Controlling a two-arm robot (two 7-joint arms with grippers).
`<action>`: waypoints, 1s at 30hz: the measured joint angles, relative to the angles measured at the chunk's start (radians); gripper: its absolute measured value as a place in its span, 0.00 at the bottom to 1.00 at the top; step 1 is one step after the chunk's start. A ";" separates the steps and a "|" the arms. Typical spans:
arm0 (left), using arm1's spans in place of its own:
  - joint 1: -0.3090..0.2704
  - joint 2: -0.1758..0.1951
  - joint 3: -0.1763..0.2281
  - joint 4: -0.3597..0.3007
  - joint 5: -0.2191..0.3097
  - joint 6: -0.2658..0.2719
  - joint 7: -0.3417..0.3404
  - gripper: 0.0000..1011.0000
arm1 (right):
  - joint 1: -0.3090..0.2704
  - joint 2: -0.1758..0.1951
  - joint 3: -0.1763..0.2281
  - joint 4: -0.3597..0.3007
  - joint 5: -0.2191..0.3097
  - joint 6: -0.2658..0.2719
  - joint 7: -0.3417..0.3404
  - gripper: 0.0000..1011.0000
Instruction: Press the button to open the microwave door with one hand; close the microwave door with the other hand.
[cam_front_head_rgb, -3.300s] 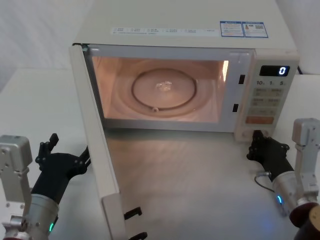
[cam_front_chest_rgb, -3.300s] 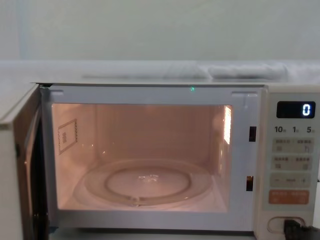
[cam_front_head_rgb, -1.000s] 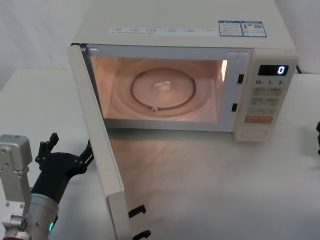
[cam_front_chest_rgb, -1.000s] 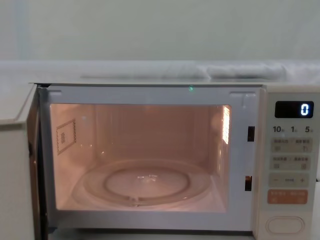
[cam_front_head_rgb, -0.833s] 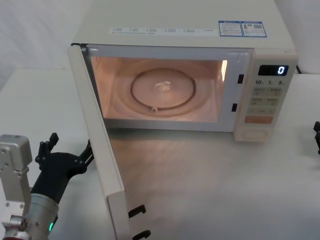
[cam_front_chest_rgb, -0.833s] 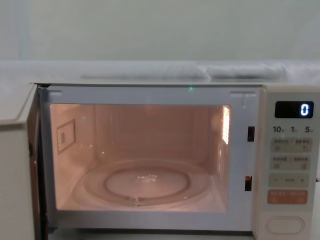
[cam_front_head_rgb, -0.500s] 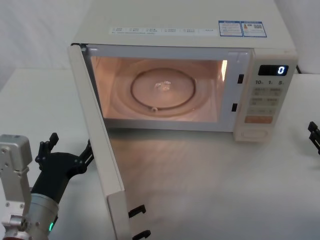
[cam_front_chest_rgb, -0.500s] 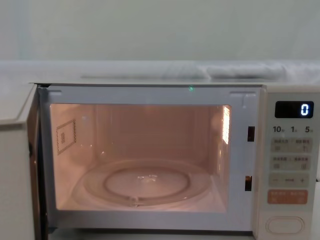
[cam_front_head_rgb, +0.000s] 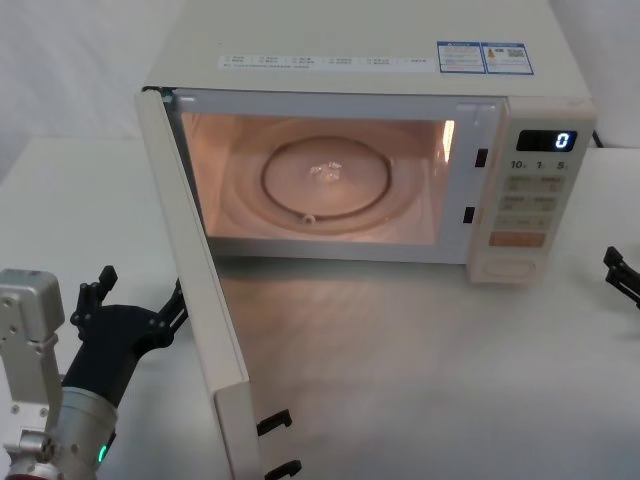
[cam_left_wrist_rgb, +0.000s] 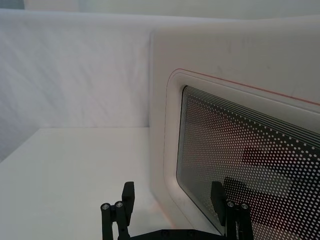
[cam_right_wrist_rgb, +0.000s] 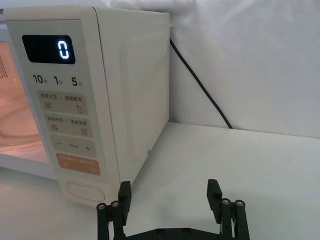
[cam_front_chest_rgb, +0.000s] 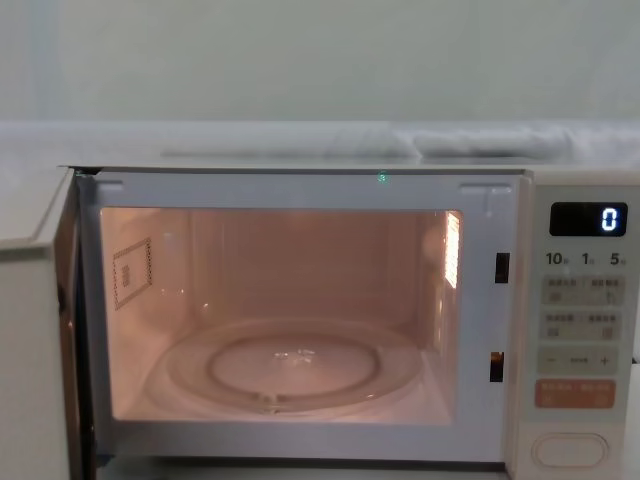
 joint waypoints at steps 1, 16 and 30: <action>0.000 0.000 0.000 0.000 0.000 0.000 0.000 0.99 | 0.000 0.000 0.000 0.000 0.000 0.000 0.000 0.95; 0.000 0.000 0.000 0.000 0.000 0.000 0.000 0.99 | 0.000 0.000 0.000 0.000 0.000 0.000 0.000 0.99; 0.000 0.000 0.000 0.000 0.000 0.000 0.000 0.99 | 0.000 0.000 0.000 0.000 0.000 0.000 0.000 0.99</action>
